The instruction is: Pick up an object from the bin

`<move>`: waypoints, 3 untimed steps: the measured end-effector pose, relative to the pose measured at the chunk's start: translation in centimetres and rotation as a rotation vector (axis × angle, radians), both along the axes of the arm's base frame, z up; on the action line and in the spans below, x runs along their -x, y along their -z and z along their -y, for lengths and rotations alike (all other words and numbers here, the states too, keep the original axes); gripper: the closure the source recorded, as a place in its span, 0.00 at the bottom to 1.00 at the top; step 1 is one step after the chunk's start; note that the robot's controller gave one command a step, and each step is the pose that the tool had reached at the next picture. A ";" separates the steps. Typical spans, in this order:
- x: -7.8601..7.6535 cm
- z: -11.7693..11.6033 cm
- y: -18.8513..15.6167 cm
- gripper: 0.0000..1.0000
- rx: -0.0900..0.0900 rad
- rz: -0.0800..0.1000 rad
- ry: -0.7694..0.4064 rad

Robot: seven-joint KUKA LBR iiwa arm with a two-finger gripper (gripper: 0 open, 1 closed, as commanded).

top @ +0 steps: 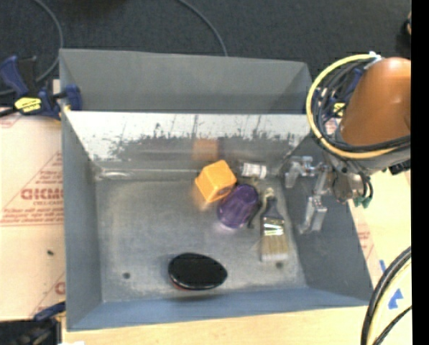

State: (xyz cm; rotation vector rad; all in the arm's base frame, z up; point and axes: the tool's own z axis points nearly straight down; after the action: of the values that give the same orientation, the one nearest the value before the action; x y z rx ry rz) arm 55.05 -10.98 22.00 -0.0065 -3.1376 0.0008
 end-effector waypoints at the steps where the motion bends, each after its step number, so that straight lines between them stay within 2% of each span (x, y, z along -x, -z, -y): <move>1: -0.1 -0.1 -0.5 0.00 0.001 0.008 -0.005; 2: 2.5 2.7 6.2 0.00 0.000 -0.002 0.105; 3: 1.2 3.4 5.9 0.00 0.004 0.014 0.100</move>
Offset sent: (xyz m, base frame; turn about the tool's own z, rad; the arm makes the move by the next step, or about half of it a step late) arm -0.0245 -0.0253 -0.0600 0.1058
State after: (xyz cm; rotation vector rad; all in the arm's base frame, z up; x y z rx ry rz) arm 53.90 -14.37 16.06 -0.1636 -3.1472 0.0061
